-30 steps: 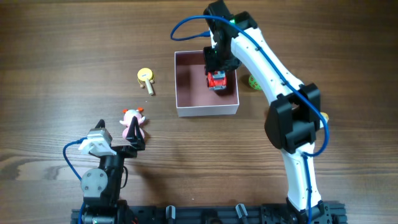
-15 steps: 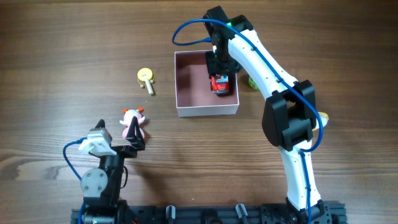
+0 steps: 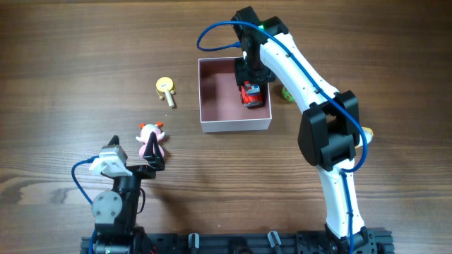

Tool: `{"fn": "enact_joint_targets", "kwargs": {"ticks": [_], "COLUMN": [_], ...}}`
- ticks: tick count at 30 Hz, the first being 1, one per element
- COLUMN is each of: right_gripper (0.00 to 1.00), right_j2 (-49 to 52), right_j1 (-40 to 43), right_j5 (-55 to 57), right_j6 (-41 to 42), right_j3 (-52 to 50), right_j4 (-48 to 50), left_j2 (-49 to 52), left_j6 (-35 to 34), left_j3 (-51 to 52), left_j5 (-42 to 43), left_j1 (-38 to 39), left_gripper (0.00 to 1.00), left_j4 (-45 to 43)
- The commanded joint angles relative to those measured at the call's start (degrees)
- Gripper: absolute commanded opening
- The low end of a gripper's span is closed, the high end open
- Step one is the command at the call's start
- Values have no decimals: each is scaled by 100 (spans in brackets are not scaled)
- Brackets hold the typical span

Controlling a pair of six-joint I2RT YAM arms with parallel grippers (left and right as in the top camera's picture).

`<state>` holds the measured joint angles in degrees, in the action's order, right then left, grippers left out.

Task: Pack container
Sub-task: 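Carry the fire truck left and lower it into the white box, then open the right gripper to release the truck inside the box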

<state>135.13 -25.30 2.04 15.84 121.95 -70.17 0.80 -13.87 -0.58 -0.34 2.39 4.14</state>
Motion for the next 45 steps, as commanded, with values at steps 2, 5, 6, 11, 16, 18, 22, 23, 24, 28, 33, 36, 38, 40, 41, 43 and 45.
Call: {"fn": "enact_joint_targets", "kwargs": {"ticks": [2,5,6,11,16,18,22,23,24,28,33,36,38,40,41,43,45], "right_gripper": [63,64,64,65,64,61,54,53,52,29,6,5,5,5,5,5,5], "right_j2": [42,39,35,-94,-382,-487,-702,-741,-758,-765,-763,-752,-741,-695,-656,-610,-529], "right_j1": [20,20,20,20,20,20,15,7,0,-31,-63,-63,-61,-61,-63,-61,-61], "right_j5": [166,162,157,7,9,7,-125,-219,-308,-710,-861,-938,-933,-935,-938,-940,-938], "right_j6": [68,70,70,79,66,68,68,68,70,68,-127,-341,-365,-363,-361,-363,-365], "right_j3": [17,31,48,85,125,179,289,289,289,289,286,197,85,22,22,20,17], "right_j4": [2,-7,-20,-31,173,216,234,234,227,234,363,422,481,507,520,525,505], "left_j2": [-37,-37,-37,-37,-37,-37,-37,-37,-37,-37,-37,-37,-37,-37,-37,-37,-37], "left_j6": [-26,-26,-26,-26,-26,-26,-26,-26,-26,-26,-26,-26,-26,-26,-26,-26,-26], "left_j3": [26,26,26,26,26,26,26,26,26,26,26,26,26,26,26,26,26], "left_j5": [-15,-15,-15,-15,-15,-15,-15,-15,-15,-15,-15,-15,-15,-15,-15,-13,-15], "left_j1": [-33,-33,-33,-33,-33,-33,-33,-33,-33,-33,-33,-33,-33,-33,-33,-33,-33], "left_gripper": [100,100,100,100,100,100,100,100,100,100,100,100,100,100,100,100,100], "left_j4": [2,2,2,2,2,2,2,2,2,2,2,2,2,2,2,2,2]}}
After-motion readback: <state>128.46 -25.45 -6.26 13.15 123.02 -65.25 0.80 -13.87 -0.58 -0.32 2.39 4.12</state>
